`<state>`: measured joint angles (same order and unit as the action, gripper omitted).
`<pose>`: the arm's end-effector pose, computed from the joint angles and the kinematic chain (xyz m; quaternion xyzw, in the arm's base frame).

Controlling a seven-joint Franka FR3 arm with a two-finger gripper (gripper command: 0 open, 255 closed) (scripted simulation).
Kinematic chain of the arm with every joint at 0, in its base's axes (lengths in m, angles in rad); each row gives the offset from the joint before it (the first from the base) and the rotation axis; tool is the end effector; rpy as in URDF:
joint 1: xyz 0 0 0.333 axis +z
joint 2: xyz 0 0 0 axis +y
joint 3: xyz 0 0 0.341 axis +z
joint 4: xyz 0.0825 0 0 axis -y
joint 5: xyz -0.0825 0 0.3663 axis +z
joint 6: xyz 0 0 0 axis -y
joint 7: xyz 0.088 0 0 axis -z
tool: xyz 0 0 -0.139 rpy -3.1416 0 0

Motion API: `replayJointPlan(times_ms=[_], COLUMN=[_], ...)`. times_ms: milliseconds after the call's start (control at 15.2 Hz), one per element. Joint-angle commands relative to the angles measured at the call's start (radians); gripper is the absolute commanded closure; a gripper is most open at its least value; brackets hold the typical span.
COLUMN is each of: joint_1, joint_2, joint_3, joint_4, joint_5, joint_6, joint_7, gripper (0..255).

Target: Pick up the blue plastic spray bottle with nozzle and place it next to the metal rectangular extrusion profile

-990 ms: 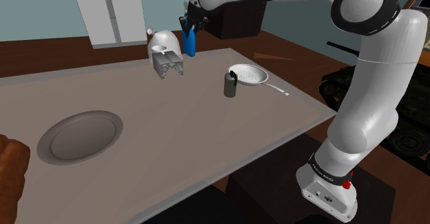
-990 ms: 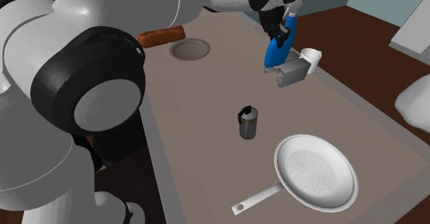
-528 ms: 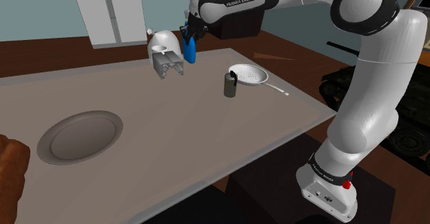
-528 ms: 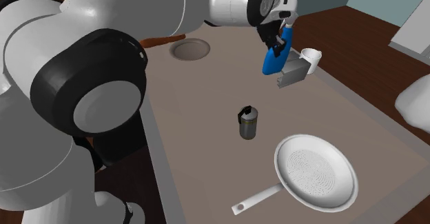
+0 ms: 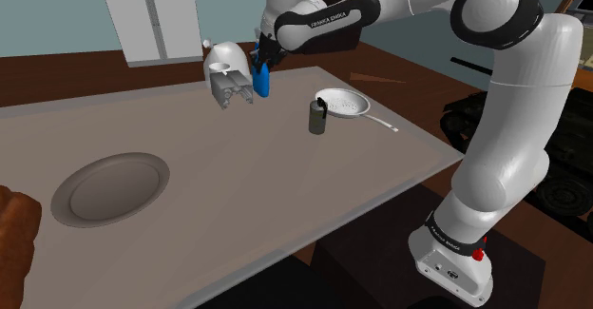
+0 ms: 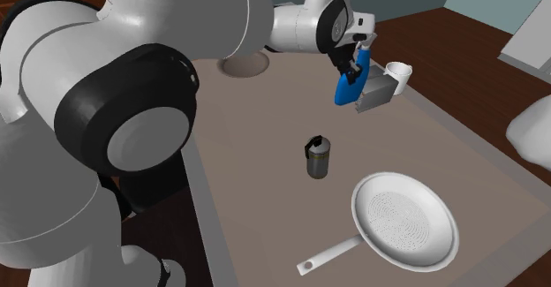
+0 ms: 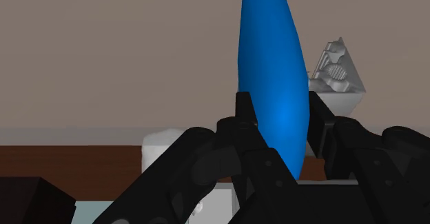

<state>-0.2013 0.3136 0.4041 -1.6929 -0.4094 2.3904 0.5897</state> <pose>0.6758 0.0967 0.4722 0.9686 -0.0914 0.2304 0.0220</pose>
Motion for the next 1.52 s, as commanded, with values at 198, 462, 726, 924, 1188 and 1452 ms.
replayJointPlan(times_ms=[198,462,726,924,1188,1452], joint_1=[0.005,0.011,0.019,0.023,0.023,0.023], joint_2=[0.021,0.040,0.063,0.074,0.074,0.074], joint_3=[-0.012,-0.023,-0.037,-0.043,-0.043,-0.043], joint_4=[-0.037,-0.062,-0.083,-0.091,-0.091,-0.091], joint_5=[-0.028,-0.053,-0.080,-0.093,-0.093,-0.093], joint_6=[0.054,0.096,0.137,0.155,0.155,0.155], joint_7=[0.027,0.051,0.077,0.089,0.089,0.089], gripper=[255,255,255,255,255,0])
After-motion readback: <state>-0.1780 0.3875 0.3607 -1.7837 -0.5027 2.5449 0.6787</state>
